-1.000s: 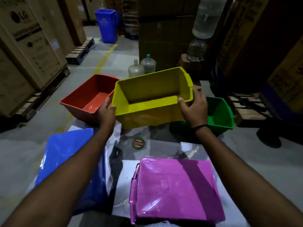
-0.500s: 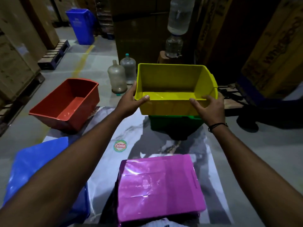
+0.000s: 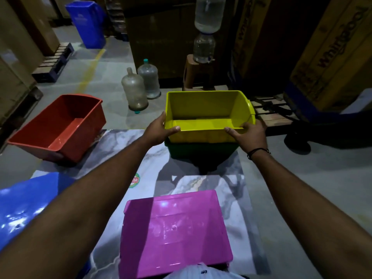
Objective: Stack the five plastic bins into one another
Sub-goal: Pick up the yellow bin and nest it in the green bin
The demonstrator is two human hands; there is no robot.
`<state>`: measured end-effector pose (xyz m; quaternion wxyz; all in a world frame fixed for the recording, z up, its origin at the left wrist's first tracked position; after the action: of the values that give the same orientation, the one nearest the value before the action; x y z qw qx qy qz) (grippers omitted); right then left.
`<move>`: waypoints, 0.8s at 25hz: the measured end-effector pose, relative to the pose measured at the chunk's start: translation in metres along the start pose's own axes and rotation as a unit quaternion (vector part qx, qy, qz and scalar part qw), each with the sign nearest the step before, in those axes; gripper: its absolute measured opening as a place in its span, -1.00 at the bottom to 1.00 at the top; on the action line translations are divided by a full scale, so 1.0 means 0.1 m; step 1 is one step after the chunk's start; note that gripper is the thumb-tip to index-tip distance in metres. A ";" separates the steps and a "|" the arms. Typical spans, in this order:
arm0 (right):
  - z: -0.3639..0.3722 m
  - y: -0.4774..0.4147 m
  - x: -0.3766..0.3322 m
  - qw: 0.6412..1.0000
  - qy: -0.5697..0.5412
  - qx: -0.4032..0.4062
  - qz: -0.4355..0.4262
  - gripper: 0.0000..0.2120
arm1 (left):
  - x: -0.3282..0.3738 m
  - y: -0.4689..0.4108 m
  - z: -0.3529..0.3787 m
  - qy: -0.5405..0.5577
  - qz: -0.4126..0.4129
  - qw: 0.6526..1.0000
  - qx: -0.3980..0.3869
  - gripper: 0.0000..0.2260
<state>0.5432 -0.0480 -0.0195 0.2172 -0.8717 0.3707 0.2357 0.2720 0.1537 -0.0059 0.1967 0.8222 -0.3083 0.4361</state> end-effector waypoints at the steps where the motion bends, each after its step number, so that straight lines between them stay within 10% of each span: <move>1: 0.04 -0.02 0.04 1.000 0.006 -0.012 0.005 -0.25 | -0.01 -0.01 0.03 -0.015 -0.014 1.000 -0.008 -0.29; 20: 0.49 0.06 0.45 0.996 0.062 -0.068 -0.001 -0.23 | -0.50 -0.13 0.39 -0.148 -0.078 0.986 -0.025 -0.19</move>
<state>0.5541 -0.0486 -0.0854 0.1346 -0.8976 0.3659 0.2056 0.2823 0.1574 -0.0697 0.2026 0.8943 -0.2797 0.2847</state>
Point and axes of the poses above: each hand's wrist, its own y-axis away from the middle knuckle, its own z-axis out of the palm, x = y × z, the point moved 3 cm from there along -y, towards the middle knuckle, and after that the axes turned 1 degree about -z, right-handed, at the moved point
